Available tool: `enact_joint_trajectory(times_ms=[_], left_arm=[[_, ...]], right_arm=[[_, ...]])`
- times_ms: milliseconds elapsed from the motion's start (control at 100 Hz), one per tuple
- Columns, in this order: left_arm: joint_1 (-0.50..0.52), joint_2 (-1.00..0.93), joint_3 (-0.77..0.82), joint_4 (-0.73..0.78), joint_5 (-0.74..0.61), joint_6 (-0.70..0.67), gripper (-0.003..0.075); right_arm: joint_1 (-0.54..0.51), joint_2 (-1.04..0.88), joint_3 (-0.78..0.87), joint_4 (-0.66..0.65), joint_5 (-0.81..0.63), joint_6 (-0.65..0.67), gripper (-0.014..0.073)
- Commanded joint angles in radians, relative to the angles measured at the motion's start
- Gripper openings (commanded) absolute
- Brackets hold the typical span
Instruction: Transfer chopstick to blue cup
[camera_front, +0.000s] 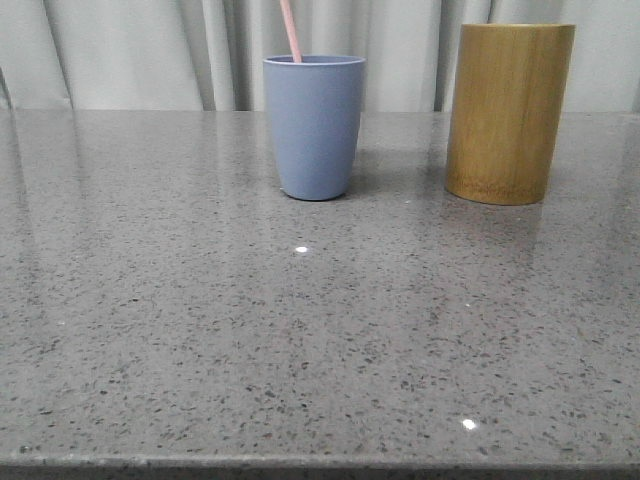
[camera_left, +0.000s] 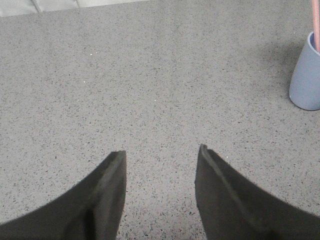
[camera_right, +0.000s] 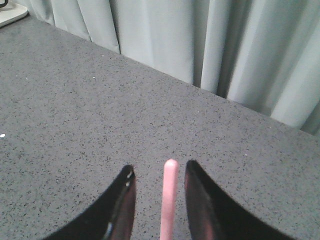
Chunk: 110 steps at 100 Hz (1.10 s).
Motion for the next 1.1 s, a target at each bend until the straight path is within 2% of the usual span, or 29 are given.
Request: enact_joint_trajectory(times_ms=[0, 420, 1090], left_arm=[[0.003, -0.006, -0.026, -0.001, -0.076, -0.011, 0.0315], [0.003, -0.006, -0.026, 0.007, -0.076, -0.011, 0.0315], [0.003, -0.006, -0.026, 0.007, -0.086, -0.014, 0.0315]], right_arm=[[-0.008, -0.077, -0.034, 0.0, -0.054, -0.008, 0.0273], [-0.109, -0.225, 0.011, -0.008, 0.055, -0.008, 0.0273], [-0.319, -0.651, 0.48, -0.008, 0.057, -0.007, 0.0269]])
